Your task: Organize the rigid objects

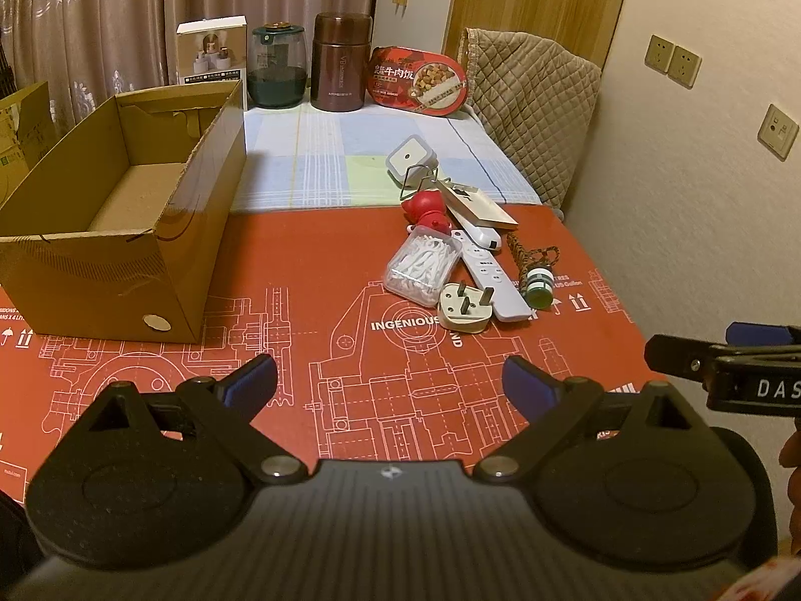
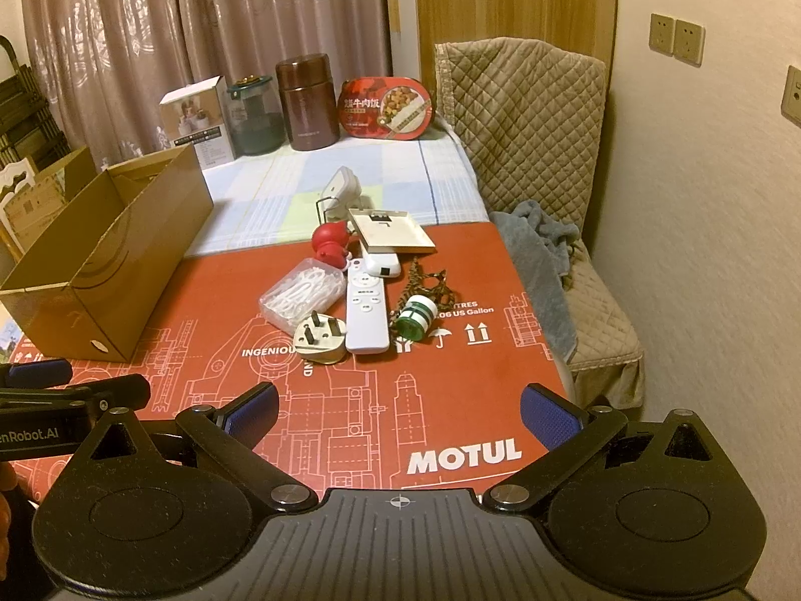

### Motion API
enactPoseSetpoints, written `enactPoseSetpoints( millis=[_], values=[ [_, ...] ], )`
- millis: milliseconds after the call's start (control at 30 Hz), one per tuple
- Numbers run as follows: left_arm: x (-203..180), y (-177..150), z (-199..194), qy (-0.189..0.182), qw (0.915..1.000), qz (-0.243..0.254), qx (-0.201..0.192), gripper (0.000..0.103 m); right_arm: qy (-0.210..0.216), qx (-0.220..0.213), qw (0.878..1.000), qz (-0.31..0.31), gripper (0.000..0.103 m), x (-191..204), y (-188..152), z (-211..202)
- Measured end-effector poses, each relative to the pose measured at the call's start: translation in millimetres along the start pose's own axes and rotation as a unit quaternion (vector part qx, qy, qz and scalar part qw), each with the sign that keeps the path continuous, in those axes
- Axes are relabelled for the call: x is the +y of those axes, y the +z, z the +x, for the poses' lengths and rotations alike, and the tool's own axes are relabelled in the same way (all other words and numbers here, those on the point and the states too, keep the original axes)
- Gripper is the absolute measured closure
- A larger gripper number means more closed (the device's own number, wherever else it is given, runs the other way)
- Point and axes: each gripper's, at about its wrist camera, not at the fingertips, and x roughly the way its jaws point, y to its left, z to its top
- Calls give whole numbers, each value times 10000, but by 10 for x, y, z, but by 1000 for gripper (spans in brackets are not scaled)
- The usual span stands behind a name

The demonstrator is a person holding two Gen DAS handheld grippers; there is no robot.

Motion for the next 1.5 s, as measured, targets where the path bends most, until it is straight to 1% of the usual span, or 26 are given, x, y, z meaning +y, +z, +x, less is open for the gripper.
enactPoseSetpoints(
  millis=[300,533,733,800,1033,1167,1333,1500],
  values=[
    [-16,0,-29,94,9999,1,-60,8,-5,-1,10000,3,3,-4,8,13],
    [9,2,-18,68,9999,-62,-135,9,-17,-6,10000,2,3,-3,9,7],
    [28,1,21,-69,9999,-102,-50,10,-28,-12,10000,14,3,-27,17,2],
    [21,-2,25,-118,9999,-76,-74,12,-33,-9,10000,21,3,-33,17,2],
    [-17,-4,52,-247,9995,86,-153,12,-52,2,10000,40,3,-71,34,43],
    [-18,22,107,-242,9995,131,-147,12,-63,-15,10000,41,3,-97,55,88],
    [-28,28,267,-109,9996,262,-69,12,-40,-28,10000,3,3,-131,98,199],
    [-44,35,492,-150,9994,293,-93,12,19,-74,10000,-56,3,-179,180,370]
  ],
)
